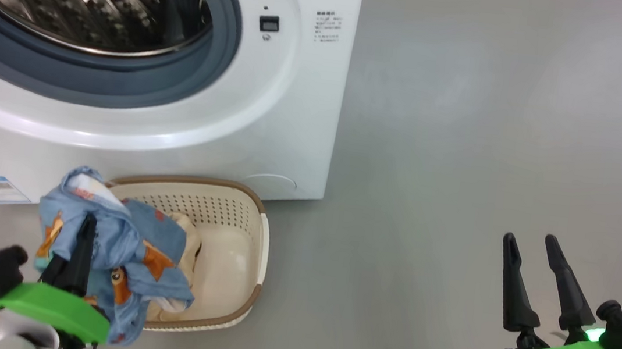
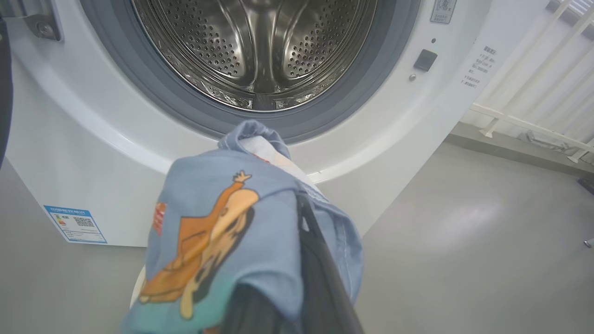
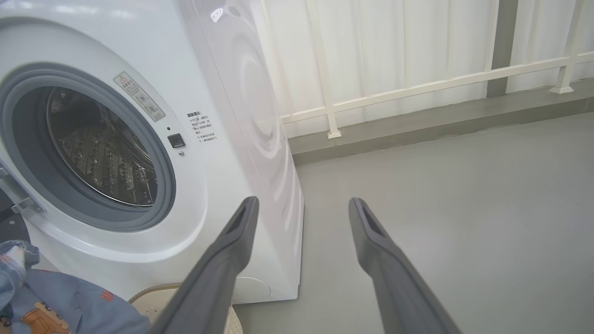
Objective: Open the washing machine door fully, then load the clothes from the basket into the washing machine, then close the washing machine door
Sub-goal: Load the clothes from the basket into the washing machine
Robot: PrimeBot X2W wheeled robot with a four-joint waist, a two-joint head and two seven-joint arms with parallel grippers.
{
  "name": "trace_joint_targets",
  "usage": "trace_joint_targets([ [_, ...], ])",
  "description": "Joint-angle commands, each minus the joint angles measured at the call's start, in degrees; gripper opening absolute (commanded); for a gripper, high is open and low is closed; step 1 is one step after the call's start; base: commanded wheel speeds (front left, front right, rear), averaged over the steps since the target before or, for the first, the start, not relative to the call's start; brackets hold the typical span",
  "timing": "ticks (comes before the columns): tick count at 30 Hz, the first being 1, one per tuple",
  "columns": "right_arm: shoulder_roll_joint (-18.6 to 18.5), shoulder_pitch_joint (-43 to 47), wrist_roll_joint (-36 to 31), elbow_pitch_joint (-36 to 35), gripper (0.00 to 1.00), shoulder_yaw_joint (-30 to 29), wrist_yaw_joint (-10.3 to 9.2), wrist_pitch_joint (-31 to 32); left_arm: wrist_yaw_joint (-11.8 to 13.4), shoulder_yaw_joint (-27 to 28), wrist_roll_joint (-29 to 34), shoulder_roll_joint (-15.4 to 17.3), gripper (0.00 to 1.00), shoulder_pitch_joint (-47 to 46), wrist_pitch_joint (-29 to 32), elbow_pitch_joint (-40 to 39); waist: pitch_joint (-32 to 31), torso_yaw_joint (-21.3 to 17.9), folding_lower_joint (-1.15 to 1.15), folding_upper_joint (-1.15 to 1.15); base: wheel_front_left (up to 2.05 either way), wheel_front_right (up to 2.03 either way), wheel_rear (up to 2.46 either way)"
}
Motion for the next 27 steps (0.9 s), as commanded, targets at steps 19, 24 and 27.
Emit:
trace_joint_targets([
  [19, -1.9, 5.9, 0.7, -2.2, 1.00, -2.0, 0.32, -0.5, 0.0, 12.7, 10.3, -5.7, 0.00, 13.3, -0.8, -16.9, -3.7, 4.0, 0.00, 0.00, 0.00, 0.00, 0.00],
  [24, -1.8, 6.0, 0.6, -2.4, 1.00, -1.9, 0.32, -0.5, 0.0, 13.2, 10.3, -6.4, 0.00, 13.7, -0.8, -17.8, -3.0, 4.2, 0.00, 0.00, 0.00, 0.00, 0.00],
  [27, -1.8, 5.6, 0.6, -2.5, 1.00, -1.7, 0.32, -0.5, 0.0, 12.9, 10.3, -6.1, 0.00, 13.3, -0.8, -17.5, -2.0, 4.0, 0.00, 0.00, 0.00, 0.00, 0.00],
])
